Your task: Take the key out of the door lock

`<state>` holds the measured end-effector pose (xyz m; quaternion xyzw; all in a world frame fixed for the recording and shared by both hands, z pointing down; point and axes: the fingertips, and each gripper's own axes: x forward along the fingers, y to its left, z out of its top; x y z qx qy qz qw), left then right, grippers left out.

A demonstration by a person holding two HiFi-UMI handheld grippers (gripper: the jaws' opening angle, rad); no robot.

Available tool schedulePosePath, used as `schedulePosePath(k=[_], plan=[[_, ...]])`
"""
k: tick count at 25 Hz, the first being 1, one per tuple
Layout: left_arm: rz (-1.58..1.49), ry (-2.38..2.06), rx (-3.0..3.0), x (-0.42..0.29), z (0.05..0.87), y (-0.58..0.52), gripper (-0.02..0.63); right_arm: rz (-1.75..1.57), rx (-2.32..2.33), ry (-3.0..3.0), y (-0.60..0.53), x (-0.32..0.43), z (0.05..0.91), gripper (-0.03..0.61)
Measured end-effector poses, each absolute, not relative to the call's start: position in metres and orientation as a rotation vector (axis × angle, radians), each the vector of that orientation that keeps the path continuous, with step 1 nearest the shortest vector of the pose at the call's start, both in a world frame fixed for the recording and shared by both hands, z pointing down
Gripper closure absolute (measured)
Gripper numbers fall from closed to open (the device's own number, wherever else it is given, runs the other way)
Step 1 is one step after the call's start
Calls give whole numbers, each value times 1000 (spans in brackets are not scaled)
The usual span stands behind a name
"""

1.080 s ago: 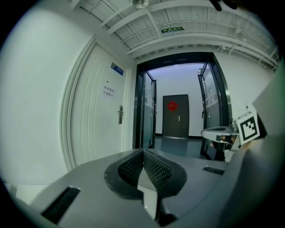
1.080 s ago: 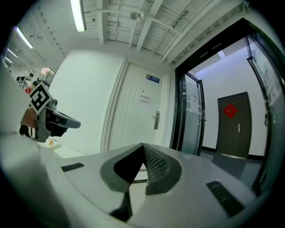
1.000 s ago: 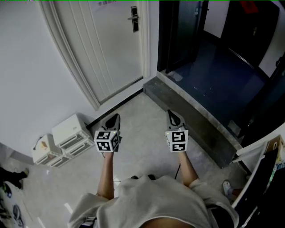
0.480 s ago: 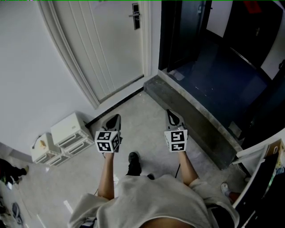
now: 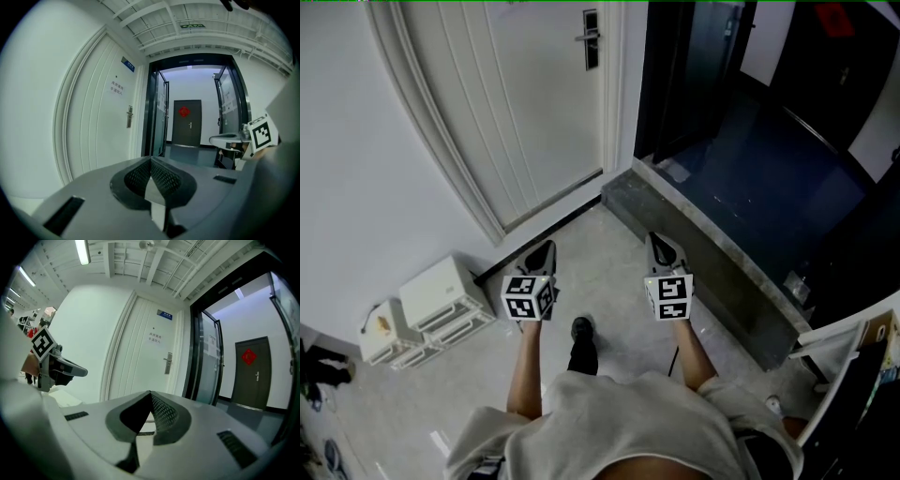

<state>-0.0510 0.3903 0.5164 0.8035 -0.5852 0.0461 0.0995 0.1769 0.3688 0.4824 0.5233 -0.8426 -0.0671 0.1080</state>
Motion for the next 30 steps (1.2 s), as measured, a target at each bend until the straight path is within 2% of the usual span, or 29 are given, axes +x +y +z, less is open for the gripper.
schedulePosePath(k=[17,30], plan=[[104,-1664,2451,-145,487,164,595,-241,1601,-2418,160,79,452,555],[95,-1595,2492,-188,489,56,595,-249,1647,-2354,64,37,451,555]])
